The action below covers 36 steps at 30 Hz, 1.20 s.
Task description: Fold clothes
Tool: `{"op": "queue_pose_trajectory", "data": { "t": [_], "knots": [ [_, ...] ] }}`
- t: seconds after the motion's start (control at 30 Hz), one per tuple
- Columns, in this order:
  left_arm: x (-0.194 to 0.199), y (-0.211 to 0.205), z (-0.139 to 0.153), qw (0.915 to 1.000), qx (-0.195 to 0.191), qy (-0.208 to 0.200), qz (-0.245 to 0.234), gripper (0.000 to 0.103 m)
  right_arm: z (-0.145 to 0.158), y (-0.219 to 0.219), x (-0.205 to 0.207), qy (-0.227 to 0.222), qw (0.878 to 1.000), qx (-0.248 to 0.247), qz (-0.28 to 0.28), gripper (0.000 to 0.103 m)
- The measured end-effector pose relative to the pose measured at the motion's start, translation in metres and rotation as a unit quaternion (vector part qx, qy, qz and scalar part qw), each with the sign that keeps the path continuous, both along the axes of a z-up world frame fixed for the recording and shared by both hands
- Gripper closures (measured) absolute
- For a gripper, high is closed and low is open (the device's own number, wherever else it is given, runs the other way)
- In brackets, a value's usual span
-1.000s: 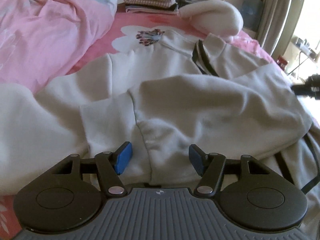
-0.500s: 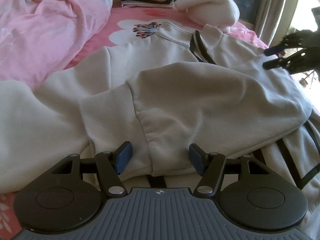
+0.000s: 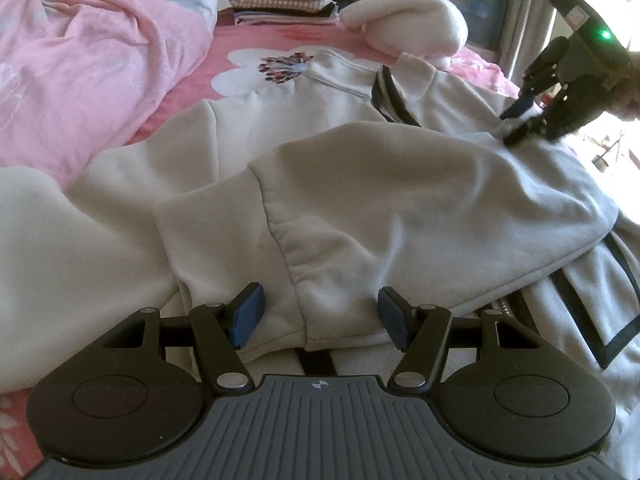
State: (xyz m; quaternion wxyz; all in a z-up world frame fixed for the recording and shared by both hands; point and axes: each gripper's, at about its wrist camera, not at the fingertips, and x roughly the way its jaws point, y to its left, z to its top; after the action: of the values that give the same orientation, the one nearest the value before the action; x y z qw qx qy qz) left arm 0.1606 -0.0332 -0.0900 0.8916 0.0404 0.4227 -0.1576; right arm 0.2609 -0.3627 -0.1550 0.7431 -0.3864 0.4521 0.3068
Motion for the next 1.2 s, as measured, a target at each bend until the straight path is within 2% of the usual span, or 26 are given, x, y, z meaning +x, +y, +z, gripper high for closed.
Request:
{"op": "queue_pose_trajectory", "data": {
  "t": [0.13,0.23,0.37,0.43,0.5,0.57,0.63,0.7,0.83,0.97,1.0,1.03,1.07,1.2],
  "knots": [
    [0.000,0.001,0.000,1.0000,-0.002,0.001,0.002,0.040,0.008,-0.013,-0.014,-0.048,0.998,0.028,-0.035,0.095],
    [0.000,0.001,0.000,1.0000,-0.001,0.001,0.002,0.040,-0.003,-0.017,-0.019,-0.089,0.993,0.025,-0.067,0.098],
    [-0.001,0.001,-0.001,1.0000,0.000,0.000,0.003,0.040,-0.017,-0.022,-0.018,-0.114,0.985,0.042,-0.124,0.099],
    [-0.001,0.002,-0.001,1.0000,0.000,-0.001,0.003,0.040,-0.017,-0.022,-0.020,-0.126,0.980,0.054,-0.144,0.095],
    [-0.001,0.002,-0.001,1.0000,0.000,-0.001,0.004,0.040,-0.004,-0.025,-0.022,-0.138,0.973,0.068,-0.170,0.079],
    [-0.002,0.002,-0.001,1.0000,-0.001,-0.001,0.006,0.040,0.017,-0.028,-0.027,-0.149,0.964,0.099,-0.195,0.078],
    [-0.002,0.002,-0.001,1.0000,-0.001,0.000,0.007,0.040,0.035,-0.022,-0.037,-0.137,0.961,0.146,-0.189,0.078],
    [-0.001,0.002,-0.001,1.0000,0.000,-0.001,0.007,0.040,0.044,-0.003,-0.047,-0.098,0.966,0.185,-0.154,0.078],
    [-0.002,0.000,-0.001,0.9999,0.005,-0.004,0.009,0.039,0.021,0.051,-0.055,0.000,0.973,0.212,-0.096,0.078],
    [-0.003,0.001,0.000,0.9999,0.002,-0.009,0.010,0.037,-0.003,0.075,-0.035,0.004,0.962,0.229,-0.151,0.077],
    [-0.003,0.002,0.002,0.9999,-0.003,-0.009,0.010,0.036,-0.007,0.080,-0.030,0.005,0.958,0.236,-0.166,0.077],
    [-0.003,0.003,0.006,0.9999,-0.007,-0.009,0.010,0.036,0.003,0.074,-0.029,0.005,0.946,0.264,-0.189,0.077],
    [-0.004,0.005,0.011,0.9998,-0.013,-0.010,0.010,0.035,0.013,0.068,-0.028,0.004,0.933,0.292,-0.208,0.077],
    [-0.006,0.008,0.036,0.9984,-0.039,-0.039,0.005,0.035,0.067,0.031,-0.065,0.023,0.880,0.420,-0.221,0.077]
  ]
}}
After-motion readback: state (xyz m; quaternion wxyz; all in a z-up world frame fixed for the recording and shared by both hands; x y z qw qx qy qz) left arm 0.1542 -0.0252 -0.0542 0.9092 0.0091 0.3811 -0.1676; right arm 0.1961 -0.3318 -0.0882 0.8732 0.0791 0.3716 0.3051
